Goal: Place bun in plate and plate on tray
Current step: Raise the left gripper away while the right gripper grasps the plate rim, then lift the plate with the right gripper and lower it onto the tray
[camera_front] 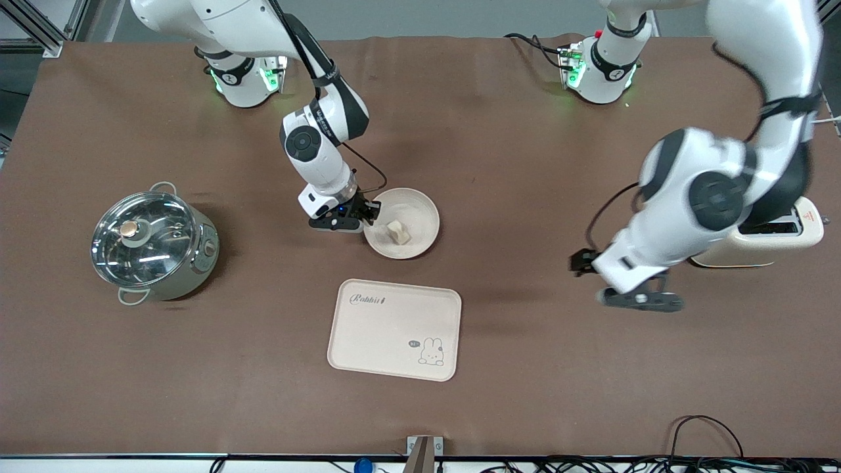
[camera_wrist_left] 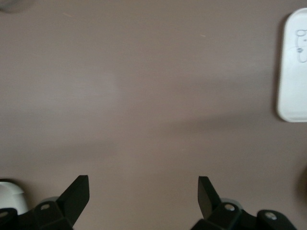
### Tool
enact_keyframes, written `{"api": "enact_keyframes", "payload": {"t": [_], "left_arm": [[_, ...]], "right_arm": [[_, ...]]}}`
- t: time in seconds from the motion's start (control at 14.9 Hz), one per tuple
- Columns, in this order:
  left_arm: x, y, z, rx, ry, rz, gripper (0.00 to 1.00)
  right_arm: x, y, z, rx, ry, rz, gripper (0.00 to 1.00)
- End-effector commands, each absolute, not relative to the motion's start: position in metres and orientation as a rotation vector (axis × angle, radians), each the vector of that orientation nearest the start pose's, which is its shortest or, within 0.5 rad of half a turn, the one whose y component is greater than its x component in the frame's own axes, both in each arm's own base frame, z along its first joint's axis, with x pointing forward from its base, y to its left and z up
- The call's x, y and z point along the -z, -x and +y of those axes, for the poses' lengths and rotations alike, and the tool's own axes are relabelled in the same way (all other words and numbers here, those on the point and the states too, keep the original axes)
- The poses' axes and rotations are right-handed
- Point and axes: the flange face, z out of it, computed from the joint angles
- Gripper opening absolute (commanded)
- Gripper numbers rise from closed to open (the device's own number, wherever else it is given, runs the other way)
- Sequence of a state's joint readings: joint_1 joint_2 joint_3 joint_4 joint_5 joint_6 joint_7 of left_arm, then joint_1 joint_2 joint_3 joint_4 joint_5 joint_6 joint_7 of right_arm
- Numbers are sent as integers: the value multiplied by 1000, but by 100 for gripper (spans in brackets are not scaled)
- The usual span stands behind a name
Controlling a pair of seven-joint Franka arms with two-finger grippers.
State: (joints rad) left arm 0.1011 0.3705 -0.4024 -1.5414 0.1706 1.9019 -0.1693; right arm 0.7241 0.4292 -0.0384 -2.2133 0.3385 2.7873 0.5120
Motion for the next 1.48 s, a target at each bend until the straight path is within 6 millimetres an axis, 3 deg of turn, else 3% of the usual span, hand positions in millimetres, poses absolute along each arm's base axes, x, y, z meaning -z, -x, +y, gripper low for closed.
{"api": "enact_keyframes", "payload": {"t": [0.0,0.13,0.27,0.34,0.47,0.54,0.61,0.74,0.94,1.01,1.14,1.21,1.41], "left_arm": [[-505,-627,-120,59,3061,310,100],[-532,-616,-120,89,3079,306,100],[-553,-602,-124,78,3072,309,100],[-577,-592,-126,112,3067,294,100],[-598,-573,-132,87,3091,271,100],[-611,-563,-140,107,3080,288,100],[-623,-557,-134,124,3071,265,100],[-625,-555,-116,100,3069,245,100],[-621,-559,-109,83,3071,263,100],[-621,-559,-107,69,3079,258,100],[-626,-563,-97,77,3116,228,100],[-626,-568,-81,86,3121,186,100],[-634,-569,-79,117,3122,183,100]], "right_arm": [[-189,-445,345,88,2939,216,23],[-188,-445,343,86,2942,211,18],[-188,-446,343,87,2942,211,0],[-188,-447,341,89,2941,216,0],[-195,-449,340,98,2931,233,0],[-208,-451,341,116,2914,236,0],[-219,-453,341,130,2900,242,0],[-238,-463,339,144,2841,329,0],[-274,-498,357,214,2728,402,0],[-275,-517,356,235,2713,424,0],[-268,-551,354,272,2692,457,0],[-266,-572,351,297,2680,468,0],[-241,-624,328,333,2686,464,0]]}}
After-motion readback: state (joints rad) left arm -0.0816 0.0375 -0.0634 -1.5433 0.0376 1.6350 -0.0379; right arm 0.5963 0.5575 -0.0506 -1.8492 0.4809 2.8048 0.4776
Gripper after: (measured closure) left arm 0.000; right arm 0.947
